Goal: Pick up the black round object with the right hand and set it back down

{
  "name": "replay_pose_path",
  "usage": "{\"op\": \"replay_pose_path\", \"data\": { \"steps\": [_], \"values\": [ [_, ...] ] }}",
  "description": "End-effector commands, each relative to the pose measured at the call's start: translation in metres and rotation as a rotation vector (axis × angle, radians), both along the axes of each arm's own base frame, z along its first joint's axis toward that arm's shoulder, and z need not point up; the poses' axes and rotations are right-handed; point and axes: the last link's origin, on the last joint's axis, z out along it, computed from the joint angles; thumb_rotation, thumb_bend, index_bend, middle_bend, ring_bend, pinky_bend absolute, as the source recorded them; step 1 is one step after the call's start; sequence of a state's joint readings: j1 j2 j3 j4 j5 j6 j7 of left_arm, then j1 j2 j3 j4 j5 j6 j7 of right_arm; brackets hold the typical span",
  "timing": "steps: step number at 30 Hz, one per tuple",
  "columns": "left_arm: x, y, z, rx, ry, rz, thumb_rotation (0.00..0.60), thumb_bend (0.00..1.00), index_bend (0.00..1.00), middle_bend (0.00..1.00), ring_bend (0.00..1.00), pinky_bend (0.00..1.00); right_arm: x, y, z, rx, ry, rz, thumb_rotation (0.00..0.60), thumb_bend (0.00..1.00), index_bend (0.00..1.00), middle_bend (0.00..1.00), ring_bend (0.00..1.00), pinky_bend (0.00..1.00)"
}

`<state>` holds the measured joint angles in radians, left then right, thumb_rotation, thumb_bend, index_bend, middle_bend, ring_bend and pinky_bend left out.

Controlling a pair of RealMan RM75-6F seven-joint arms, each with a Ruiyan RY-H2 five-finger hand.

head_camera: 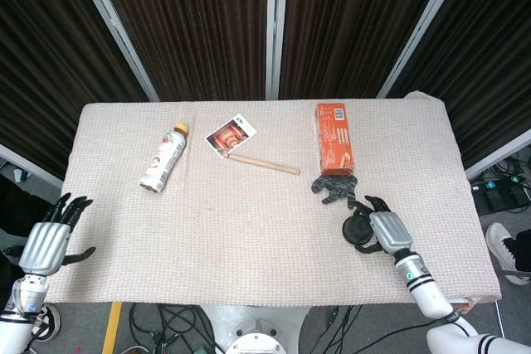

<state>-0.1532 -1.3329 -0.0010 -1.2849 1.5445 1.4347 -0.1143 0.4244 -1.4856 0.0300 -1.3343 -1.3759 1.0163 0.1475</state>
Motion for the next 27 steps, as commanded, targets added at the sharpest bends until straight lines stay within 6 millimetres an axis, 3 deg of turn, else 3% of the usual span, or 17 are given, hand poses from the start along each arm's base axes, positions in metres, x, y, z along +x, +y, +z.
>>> {"op": "replay_pose_path", "data": {
  "steps": [1, 10, 16, 27],
  "values": [
    [0.0, 0.0, 0.001, 0.001, -0.001, -0.001, 0.6, 0.12, 0.14, 0.12, 0.0, 0.18, 0.001, 0.0, 0.002, -0.002, -0.001, 0.001, 0.6, 0.0, 0.11, 0.22, 0.0, 0.0],
    [0.0, 0.0, 0.0, -0.001, -0.005, -0.002, 0.6, 0.12, 0.14, 0.12, 0.0, 0.18, 0.002, 0.003, 0.016, -0.047, 0.007, 0.009, 0.6, 0.0, 0.11, 0.22, 0.0, 0.0],
    [0.0, 0.0, 0.001, 0.0, -0.006, -0.004, 0.6, 0.12, 0.14, 0.12, 0.0, 0.18, 0.001, 0.002, 0.012, -0.046, 0.002, -0.01, 0.6, 0.0, 0.11, 0.28, 0.0, 0.0],
    [0.001, 0.0, 0.002, 0.002, -0.007, -0.01, 0.6, 0.12, 0.14, 0.12, 0.0, 0.18, 0.004, 0.002, 0.013, -0.085, -0.009, 0.005, 0.6, 0.04, 0.25, 0.4, 0.0, 0.0]
  ]
}}
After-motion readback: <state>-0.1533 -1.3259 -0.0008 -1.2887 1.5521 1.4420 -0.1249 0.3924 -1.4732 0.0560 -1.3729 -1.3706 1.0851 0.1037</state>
